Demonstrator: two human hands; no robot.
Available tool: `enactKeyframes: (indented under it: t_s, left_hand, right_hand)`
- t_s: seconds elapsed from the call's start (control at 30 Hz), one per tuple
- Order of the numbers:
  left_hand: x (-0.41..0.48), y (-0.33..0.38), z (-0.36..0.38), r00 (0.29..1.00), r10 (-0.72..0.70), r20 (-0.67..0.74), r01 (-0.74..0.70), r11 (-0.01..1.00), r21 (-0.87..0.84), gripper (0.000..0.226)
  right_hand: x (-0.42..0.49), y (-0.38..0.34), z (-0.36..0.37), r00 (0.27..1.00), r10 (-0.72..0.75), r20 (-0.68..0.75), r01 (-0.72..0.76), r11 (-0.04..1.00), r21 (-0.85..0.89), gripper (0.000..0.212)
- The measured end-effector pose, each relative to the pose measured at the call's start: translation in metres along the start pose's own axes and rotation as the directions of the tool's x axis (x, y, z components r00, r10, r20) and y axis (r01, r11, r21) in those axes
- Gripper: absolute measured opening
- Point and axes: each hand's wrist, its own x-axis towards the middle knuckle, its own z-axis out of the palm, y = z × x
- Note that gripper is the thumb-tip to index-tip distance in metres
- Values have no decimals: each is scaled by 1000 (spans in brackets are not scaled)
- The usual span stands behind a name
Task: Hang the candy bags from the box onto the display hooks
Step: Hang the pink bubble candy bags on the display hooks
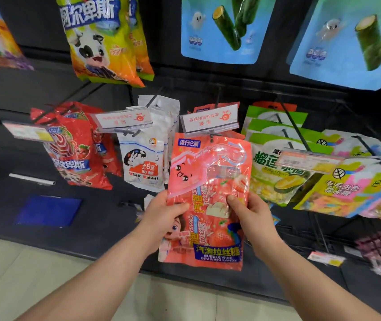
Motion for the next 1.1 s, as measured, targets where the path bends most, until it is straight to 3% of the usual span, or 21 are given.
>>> enactKeyframes:
  t_s: [0.33,0.53,0.73,0.9,1.1]
  left_hand:
    - [12,0,-2,1000,-9,-19,10,999,49,22]
    - [39,12,6,999,9,-40,-3,990,140,17]
    - [80,20,16,994,45,-95,-14,954,301,28]
    - [103,24,24,988,38,-147,31,897,441,32]
    - [111,29,29,985,36,-167,25,935,353,29]
  right_hand:
    - [11,2,4,999,28,-19,-29,999,-42,3]
    - [49,1,7,995,82,-62,-91,985,-146,16]
    - [94,3,13,985,107,-135,-135,966,-221,22]
    - [117,7,13,975,121,-184,-186,901,-391,32]
    - [124,6,14,981,78,-178,-163,826,-539,40]
